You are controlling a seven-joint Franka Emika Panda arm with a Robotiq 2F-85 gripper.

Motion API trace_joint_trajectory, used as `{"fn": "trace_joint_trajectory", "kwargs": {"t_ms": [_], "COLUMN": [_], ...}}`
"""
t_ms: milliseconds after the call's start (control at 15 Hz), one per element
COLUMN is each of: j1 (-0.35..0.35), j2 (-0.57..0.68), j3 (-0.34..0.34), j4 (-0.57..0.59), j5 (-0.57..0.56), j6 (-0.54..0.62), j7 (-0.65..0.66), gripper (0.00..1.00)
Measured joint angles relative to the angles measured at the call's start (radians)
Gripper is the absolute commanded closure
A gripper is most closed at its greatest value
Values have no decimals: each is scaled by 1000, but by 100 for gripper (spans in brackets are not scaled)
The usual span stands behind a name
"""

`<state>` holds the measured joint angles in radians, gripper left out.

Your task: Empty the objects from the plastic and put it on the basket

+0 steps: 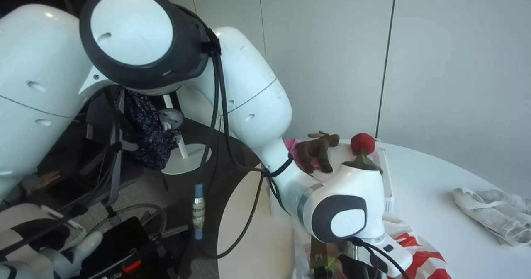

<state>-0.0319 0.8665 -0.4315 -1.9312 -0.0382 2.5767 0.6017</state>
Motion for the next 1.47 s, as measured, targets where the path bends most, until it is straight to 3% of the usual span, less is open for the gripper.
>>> {"fn": "trace_joint_trajectory", "kwargs": {"t_ms": [1000,1067,1133,1333,1467], "j1": [83,83,83,83,83], "j2": [-80,-80,-79,-72,-70], "j3": [-5,-5,-5,-5,-6], "j4": [-75,-78,-83,-98,-104], "j5": [-5,-8,-10,-12,-13], "j6": [-89,-80,-66,-2,25], "j7": [163,164,165,167,167], "gripper": [0,25,27,51,55]}}
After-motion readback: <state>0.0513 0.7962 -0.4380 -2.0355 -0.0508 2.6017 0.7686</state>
